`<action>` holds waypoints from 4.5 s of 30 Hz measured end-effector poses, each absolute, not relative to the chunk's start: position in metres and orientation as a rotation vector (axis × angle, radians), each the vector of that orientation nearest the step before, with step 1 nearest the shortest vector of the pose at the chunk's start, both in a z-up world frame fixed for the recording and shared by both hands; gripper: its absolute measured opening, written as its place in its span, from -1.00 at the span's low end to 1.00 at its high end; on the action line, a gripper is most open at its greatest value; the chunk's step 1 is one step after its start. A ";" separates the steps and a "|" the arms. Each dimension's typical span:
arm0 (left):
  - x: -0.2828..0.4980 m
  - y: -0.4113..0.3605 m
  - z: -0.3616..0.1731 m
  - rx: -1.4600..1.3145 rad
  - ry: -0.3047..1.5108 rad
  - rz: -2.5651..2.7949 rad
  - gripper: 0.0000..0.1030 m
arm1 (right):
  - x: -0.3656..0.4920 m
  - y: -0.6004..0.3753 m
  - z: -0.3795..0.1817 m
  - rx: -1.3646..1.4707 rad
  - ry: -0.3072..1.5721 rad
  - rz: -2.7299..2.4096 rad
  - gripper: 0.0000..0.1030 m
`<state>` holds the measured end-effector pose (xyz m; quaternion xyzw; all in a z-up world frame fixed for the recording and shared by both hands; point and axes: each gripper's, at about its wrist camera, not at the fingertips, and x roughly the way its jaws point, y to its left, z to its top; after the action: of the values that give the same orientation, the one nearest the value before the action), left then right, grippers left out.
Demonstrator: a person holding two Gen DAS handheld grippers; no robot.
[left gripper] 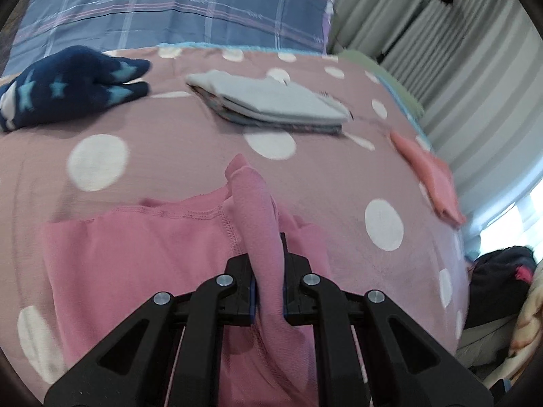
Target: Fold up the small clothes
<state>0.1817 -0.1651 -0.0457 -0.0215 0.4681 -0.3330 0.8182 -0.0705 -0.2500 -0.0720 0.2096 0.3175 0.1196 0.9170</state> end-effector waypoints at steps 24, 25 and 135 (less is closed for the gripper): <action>0.044 -0.079 -0.011 0.287 0.766 -0.691 0.03 | -0.081 -0.284 -0.108 0.589 0.782 0.268 -0.78; 0.036 -0.063 -0.021 0.289 0.779 -0.666 0.03 | -0.080 -0.285 -0.107 0.582 0.785 0.266 -0.78; 0.116 -0.057 -0.084 0.251 0.763 -0.502 -0.63 | 0.065 -0.269 -0.099 0.224 0.818 0.183 -0.69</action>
<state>0.1162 -0.0571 -0.0835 0.1207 0.3675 -0.2418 0.8899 0.0654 -0.2694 -0.0986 0.1085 0.3964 0.0887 0.9073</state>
